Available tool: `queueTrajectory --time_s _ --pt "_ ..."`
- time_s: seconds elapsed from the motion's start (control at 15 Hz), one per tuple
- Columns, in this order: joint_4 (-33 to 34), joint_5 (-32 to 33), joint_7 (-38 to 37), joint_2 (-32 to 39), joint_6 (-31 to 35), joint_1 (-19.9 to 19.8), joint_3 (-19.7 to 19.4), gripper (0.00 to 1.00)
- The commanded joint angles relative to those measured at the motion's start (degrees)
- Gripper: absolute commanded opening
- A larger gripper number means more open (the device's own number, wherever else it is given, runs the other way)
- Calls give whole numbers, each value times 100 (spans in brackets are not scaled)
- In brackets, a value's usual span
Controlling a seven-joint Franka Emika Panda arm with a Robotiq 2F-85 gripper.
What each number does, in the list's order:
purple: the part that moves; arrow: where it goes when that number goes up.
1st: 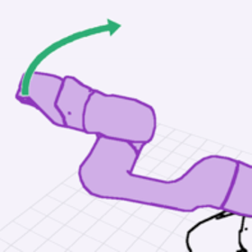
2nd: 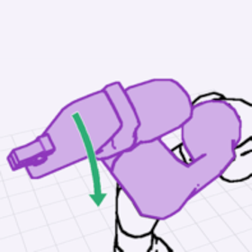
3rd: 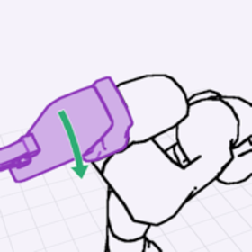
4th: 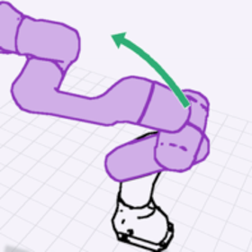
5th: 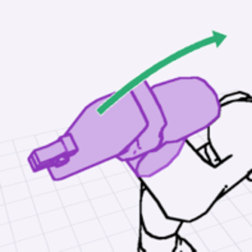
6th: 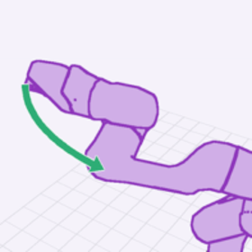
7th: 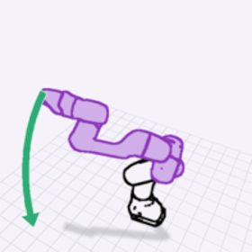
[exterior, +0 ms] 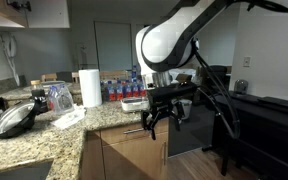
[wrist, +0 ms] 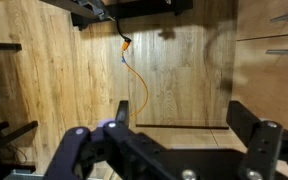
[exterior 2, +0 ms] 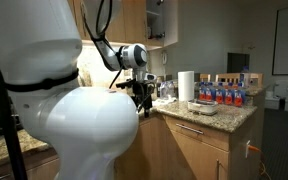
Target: Push the open drawer closed
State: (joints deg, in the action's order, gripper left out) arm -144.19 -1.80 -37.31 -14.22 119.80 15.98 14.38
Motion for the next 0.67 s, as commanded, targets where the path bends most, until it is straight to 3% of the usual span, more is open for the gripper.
queueTrajectory --time_s 0.0,0.07,0.6 --pt "-405 -48 432 -515 244 -47 149 100" --pt "-107 -43 176 -218 -3 -132 205 100" --pt "-120 -42 184 -240 -9 -141 242 100"
